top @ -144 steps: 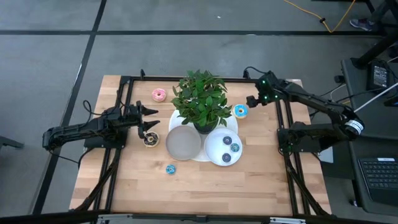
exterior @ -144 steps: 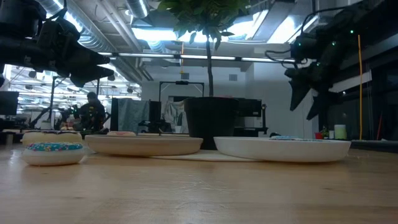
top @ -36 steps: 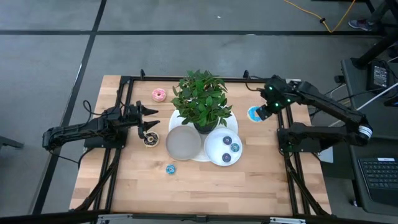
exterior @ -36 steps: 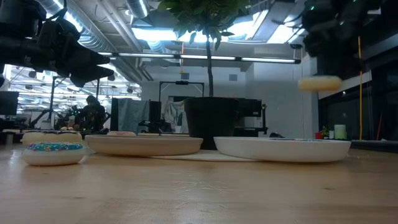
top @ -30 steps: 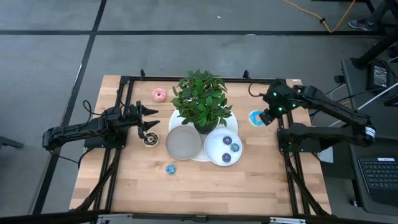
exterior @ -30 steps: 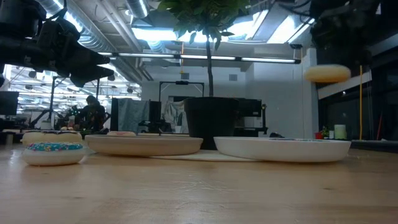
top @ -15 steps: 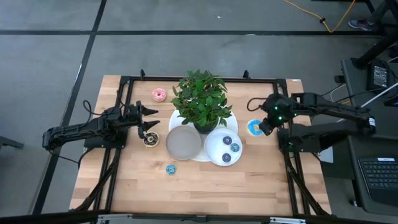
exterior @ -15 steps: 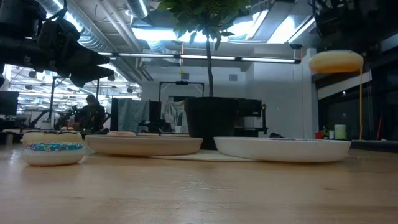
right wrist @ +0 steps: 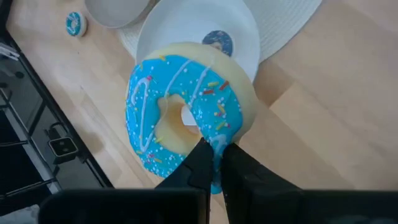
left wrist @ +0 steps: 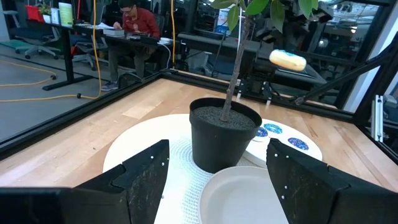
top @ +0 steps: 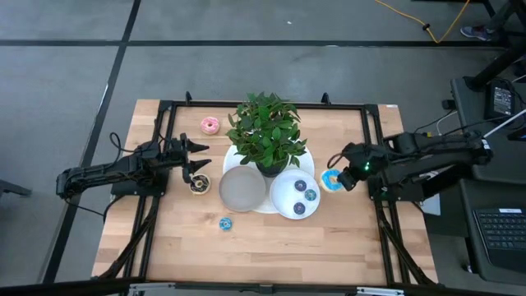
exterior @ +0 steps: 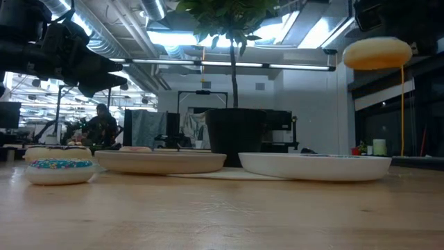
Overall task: Pick & Place donuts
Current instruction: Put the large blue donut on the beige plate
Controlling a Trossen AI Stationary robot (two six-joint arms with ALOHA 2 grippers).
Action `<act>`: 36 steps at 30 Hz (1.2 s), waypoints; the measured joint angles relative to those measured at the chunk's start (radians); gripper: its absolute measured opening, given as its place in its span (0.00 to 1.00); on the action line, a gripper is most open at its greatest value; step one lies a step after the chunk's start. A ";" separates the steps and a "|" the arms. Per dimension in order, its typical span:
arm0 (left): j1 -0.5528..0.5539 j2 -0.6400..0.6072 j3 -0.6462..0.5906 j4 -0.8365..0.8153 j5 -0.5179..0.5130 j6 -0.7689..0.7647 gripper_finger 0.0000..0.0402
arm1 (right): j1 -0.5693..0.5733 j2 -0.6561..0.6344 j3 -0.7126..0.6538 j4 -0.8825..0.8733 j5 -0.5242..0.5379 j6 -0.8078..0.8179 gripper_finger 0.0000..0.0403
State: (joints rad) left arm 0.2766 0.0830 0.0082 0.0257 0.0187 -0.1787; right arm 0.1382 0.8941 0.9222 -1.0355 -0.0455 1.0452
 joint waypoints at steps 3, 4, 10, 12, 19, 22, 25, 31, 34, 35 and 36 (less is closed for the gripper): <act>0.000 0.000 0.000 0.000 0.000 0.000 0.65 | 0.049 0.026 0.000 0.036 0.018 0.042 0.06; 0.000 0.000 0.000 0.000 0.000 0.000 0.65 | 0.062 0.038 0.000 0.047 0.018 0.054 0.06; 0.000 0.000 0.000 0.000 0.000 -0.001 0.65 | 0.133 0.127 0.000 0.135 0.023 0.117 0.06; 0.000 0.000 0.000 0.000 0.000 0.000 0.65 | 0.156 0.158 0.000 0.178 0.023 0.134 0.06; 0.000 0.000 0.000 0.000 0.000 0.000 0.65 | 0.233 0.264 0.000 0.300 0.040 0.245 0.06; 0.000 0.000 0.000 0.000 0.000 0.000 0.65 | 0.271 0.308 0.000 0.365 0.073 0.311 0.06; 0.000 0.000 0.000 0.000 0.000 0.000 0.65 | 0.302 0.349 0.000 0.425 0.102 0.365 0.06; 0.000 0.000 0.000 0.000 0.000 0.000 0.65 | 0.346 0.436 0.000 0.543 0.127 0.464 0.06; 0.000 0.000 0.000 0.000 0.000 0.000 0.65 | 0.357 0.495 0.046 0.543 0.135 0.485 0.06; 0.000 0.000 0.000 0.000 0.000 0.000 0.65 | 0.358 0.516 0.070 0.538 0.139 0.487 0.05; 0.000 0.000 0.000 0.000 0.000 0.000 0.65 | 0.358 0.538 0.095 0.529 0.147 0.487 0.05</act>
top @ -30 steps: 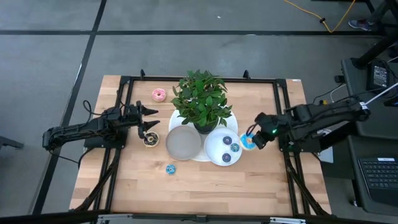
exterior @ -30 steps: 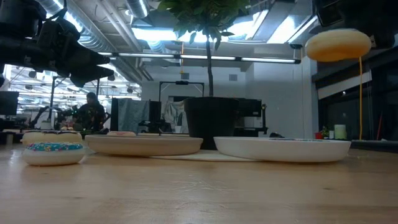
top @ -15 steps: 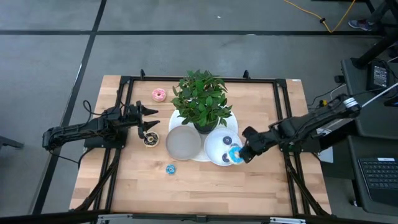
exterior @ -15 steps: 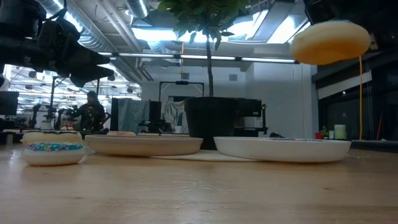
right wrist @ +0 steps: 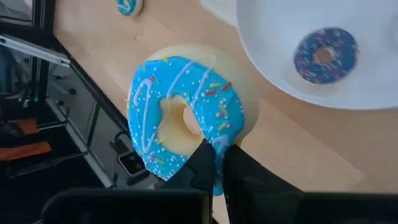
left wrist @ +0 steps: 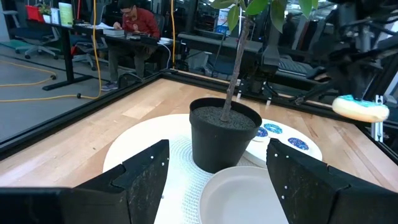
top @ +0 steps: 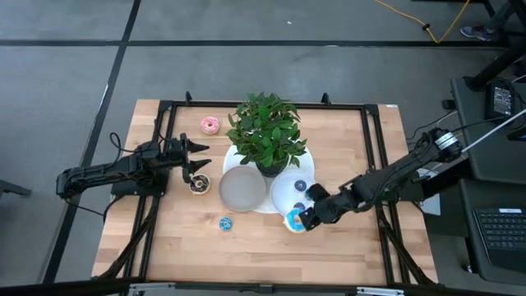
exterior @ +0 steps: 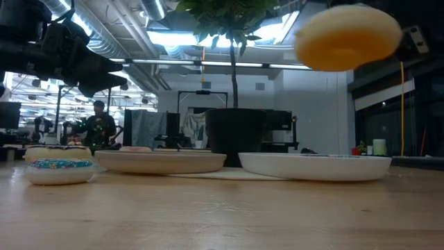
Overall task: Pick & Place donuts
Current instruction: Put the large blue donut on the beige plate
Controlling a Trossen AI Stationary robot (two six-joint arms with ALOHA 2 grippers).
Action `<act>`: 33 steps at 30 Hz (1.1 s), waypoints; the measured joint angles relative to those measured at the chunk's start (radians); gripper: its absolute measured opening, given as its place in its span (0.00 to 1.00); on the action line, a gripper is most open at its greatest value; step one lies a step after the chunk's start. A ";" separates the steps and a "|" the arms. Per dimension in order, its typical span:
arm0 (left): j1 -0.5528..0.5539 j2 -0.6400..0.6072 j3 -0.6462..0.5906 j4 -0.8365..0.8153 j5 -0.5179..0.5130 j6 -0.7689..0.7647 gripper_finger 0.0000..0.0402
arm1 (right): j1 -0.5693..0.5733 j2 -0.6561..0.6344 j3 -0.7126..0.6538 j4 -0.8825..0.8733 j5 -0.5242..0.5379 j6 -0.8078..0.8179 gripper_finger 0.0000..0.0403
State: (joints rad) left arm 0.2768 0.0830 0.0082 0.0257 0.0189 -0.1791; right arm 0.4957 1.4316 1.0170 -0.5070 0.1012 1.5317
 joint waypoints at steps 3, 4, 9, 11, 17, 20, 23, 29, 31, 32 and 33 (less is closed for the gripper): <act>0.000 0.000 0.000 0.000 0.000 0.000 0.65 | 0.000 0.068 0.078 -0.005 0.012 -0.007 0.05; 0.000 0.000 0.000 0.000 0.000 0.000 0.65 | -0.001 0.091 0.104 -0.013 0.017 -0.010 0.05; 0.000 0.000 0.000 -0.004 0.000 0.000 0.65 | -0.004 0.192 0.219 -0.049 0.031 -0.020 0.04; 0.000 0.000 0.000 0.001 0.000 0.000 0.65 | -0.008 0.227 0.258 -0.049 0.030 -0.021 0.04; 0.000 0.000 0.000 -0.007 0.000 0.000 0.65 | -0.033 0.336 0.386 -0.055 0.025 -0.044 0.04; 0.000 0.000 0.000 0.000 0.000 0.000 0.65 | -0.043 0.387 0.456 -0.071 0.016 -0.059 0.04; 0.000 0.000 0.000 0.001 0.000 0.000 0.65 | -0.050 0.434 0.518 -0.090 0.009 -0.071 0.04; 0.000 0.000 0.000 0.000 0.000 0.000 0.65 | -0.050 0.501 0.625 -0.180 -0.011 -0.092 0.04; 0.000 0.000 0.000 0.000 0.000 0.000 0.65 | -0.050 0.512 0.645 -0.197 -0.013 -0.094 0.04; 0.000 0.000 0.000 0.000 0.000 0.000 0.65 | -0.051 0.512 0.646 -0.203 -0.013 -0.094 0.04; 0.000 0.000 0.000 0.000 0.000 0.000 0.65 | -0.051 0.512 0.646 -0.205 -0.013 -0.094 0.04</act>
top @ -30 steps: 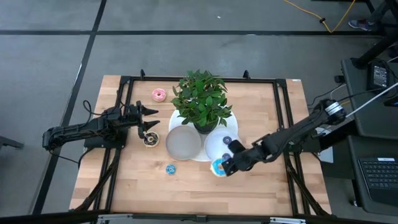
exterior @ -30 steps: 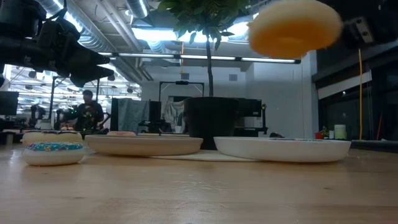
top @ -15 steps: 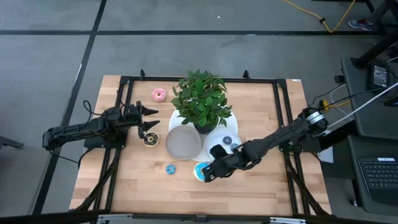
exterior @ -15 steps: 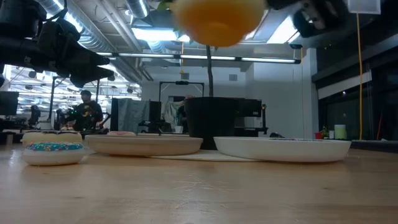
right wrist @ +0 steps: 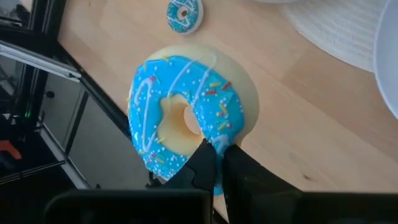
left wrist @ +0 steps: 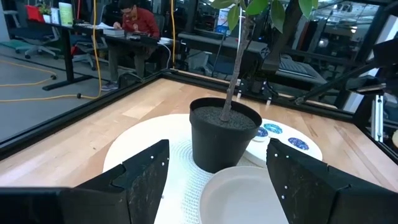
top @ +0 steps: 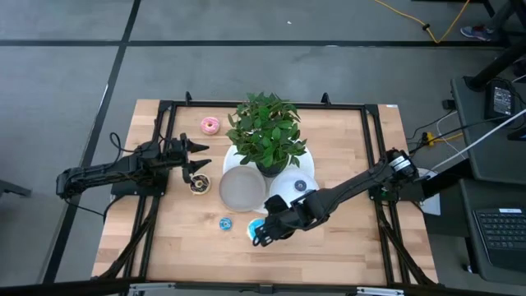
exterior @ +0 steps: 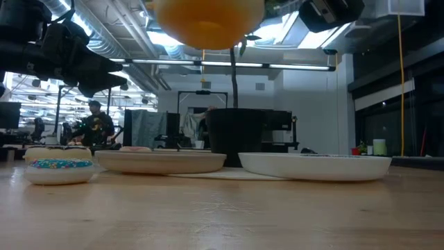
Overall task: Pick & Place donuts
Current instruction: Put the large blue donut on the beige plate
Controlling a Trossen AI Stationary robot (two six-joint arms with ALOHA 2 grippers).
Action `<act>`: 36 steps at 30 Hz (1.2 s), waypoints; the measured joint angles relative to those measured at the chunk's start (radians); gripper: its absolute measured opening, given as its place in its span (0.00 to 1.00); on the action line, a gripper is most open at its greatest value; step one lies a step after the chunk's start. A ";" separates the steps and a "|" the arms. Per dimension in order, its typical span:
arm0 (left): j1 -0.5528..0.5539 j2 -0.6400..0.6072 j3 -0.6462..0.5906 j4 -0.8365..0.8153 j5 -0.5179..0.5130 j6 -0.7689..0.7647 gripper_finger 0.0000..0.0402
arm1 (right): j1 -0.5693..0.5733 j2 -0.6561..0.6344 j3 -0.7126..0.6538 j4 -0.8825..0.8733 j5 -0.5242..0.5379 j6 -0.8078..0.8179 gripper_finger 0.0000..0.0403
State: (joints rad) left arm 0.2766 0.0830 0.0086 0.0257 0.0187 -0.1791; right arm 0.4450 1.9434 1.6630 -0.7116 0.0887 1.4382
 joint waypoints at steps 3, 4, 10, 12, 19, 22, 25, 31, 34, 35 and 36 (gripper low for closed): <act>0.000 0.000 0.000 -0.001 0.000 0.000 0.65 | -0.003 0.000 0.000 -0.020 -0.002 0.000 0.04; 0.000 0.000 0.000 -0.001 0.000 0.000 0.65 | -0.003 0.000 0.000 -0.023 -0.002 0.001 0.04; 0.000 0.000 0.000 -0.001 0.000 0.000 0.65 | -0.003 0.000 0.000 -0.027 -0.011 0.001 0.04; 0.000 0.000 0.000 -0.001 0.000 0.000 0.65 | -0.005 0.000 0.000 -0.029 -0.011 0.001 0.04; 0.000 0.000 0.000 0.000 0.000 0.000 0.65 | -0.020 0.000 0.000 -0.031 -0.013 0.023 0.04; 0.000 0.000 0.000 0.000 0.000 0.000 0.65 | -0.024 0.000 0.000 -0.031 -0.020 0.026 0.05; 0.000 0.000 0.000 0.000 0.000 0.000 0.65 | -0.023 0.000 0.000 -0.031 -0.029 0.033 0.05; 0.000 0.000 0.000 0.000 0.027 -0.181 0.65 | -0.023 0.000 0.000 -0.031 -0.035 0.067 0.05; 0.000 0.000 0.000 0.003 0.058 -0.306 0.65 | -0.023 0.000 0.000 -0.030 -0.035 0.071 0.05; 0.000 0.000 0.000 0.006 0.075 -0.346 0.65 | -0.023 0.000 0.000 -0.030 -0.035 0.071 0.05; 0.000 0.000 0.000 0.010 0.099 -0.379 0.65 | -0.023 0.000 0.000 -0.030 -0.035 0.072 0.05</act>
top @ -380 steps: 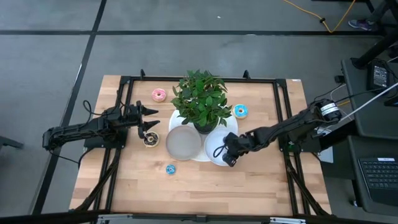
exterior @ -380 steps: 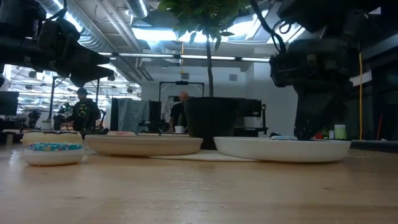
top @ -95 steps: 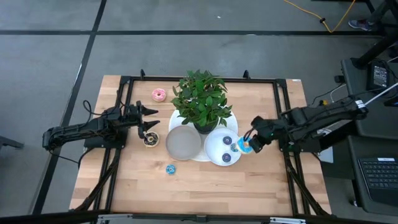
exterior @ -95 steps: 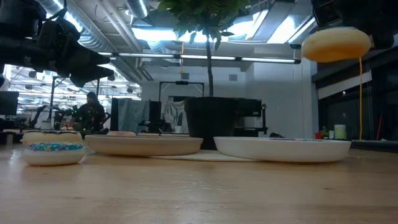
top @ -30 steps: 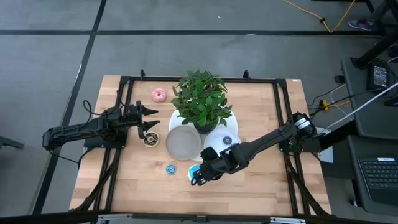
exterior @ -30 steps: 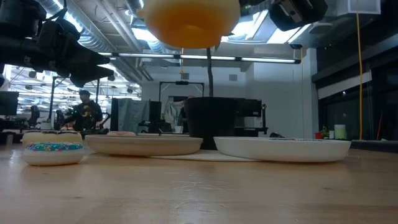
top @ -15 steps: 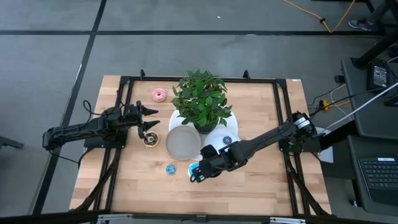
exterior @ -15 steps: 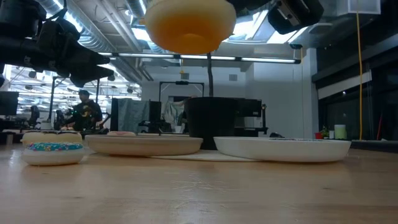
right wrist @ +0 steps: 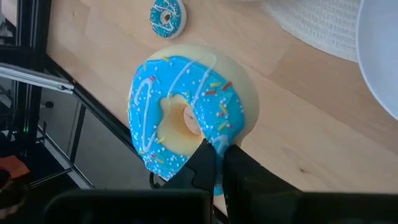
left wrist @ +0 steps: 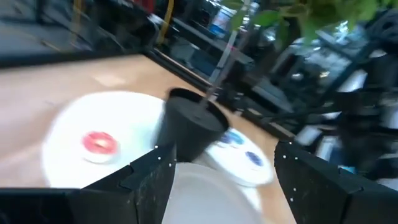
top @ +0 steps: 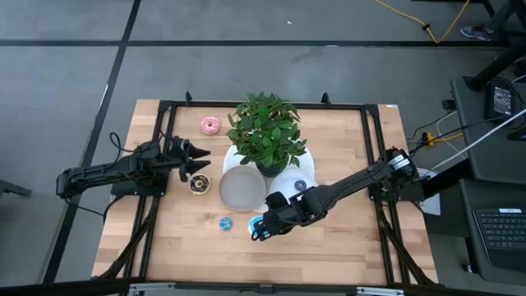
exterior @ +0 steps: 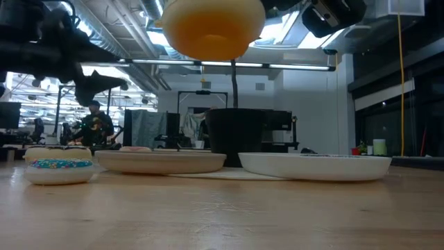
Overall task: Pick & Place donuts
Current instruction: Put the large blue donut on the beige plate
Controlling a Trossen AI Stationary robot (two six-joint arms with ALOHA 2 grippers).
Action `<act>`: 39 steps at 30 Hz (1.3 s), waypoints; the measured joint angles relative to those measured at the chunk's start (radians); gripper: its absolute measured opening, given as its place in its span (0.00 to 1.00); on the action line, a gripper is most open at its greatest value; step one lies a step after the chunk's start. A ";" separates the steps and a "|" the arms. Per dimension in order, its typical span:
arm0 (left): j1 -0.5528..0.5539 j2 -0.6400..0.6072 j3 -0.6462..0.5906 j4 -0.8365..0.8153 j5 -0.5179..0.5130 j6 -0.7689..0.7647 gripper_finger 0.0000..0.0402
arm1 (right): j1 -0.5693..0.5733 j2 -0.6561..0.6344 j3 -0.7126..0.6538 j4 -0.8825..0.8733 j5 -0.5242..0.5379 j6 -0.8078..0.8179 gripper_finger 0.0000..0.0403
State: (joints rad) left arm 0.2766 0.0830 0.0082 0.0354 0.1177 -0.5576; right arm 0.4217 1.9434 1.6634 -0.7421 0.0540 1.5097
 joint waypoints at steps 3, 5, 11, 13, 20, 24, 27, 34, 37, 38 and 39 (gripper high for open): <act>0.000 0.000 0.005 0.001 0.071 -0.080 0.65 | 0.000 0.000 0.000 0.000 0.001 0.000 0.05; 0.000 0.000 0.013 -0.005 0.121 -0.134 0.65 | 0.000 0.000 0.000 0.000 0.001 0.000 0.05; -0.022 0.000 0.070 -0.026 0.198 -0.147 0.62 | 0.000 0.000 0.000 0.000 0.004 0.000 0.05; -0.040 0.000 0.104 -0.050 0.193 -0.134 0.60 | 0.000 0.000 0.000 0.000 0.005 0.000 0.05; -0.111 0.000 0.231 -0.177 0.170 -0.073 0.56 | 0.000 0.000 -0.001 0.000 0.005 0.000 0.05; -0.161 0.003 0.304 -0.256 0.169 -0.057 0.54 | 0.000 0.000 -0.001 0.000 0.000 0.000 0.05; -0.202 0.020 0.356 -0.298 0.170 -0.057 0.53 | 0.000 0.000 -0.001 0.000 -0.001 0.000 0.05; -0.294 0.127 0.497 -0.331 0.152 -0.048 0.53 | 0.000 0.000 -0.001 0.000 -0.002 -0.008 0.05; -0.324 0.190 0.572 -0.348 0.138 -0.031 0.53 | 0.000 0.000 -0.001 0.000 -0.003 -0.015 0.05; -0.332 0.215 0.601 -0.363 0.128 -0.031 0.53 | 0.000 0.000 -0.001 0.000 -0.003 -0.015 0.05; -0.341 0.239 0.629 -0.384 0.118 -0.030 0.53 | 0.000 0.000 -0.001 0.000 -0.003 -0.017 0.05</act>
State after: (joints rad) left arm -0.0648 0.3215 0.6371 -0.3483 0.2357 -0.5876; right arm 0.4217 1.9430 1.6623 -0.7422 0.0511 1.4932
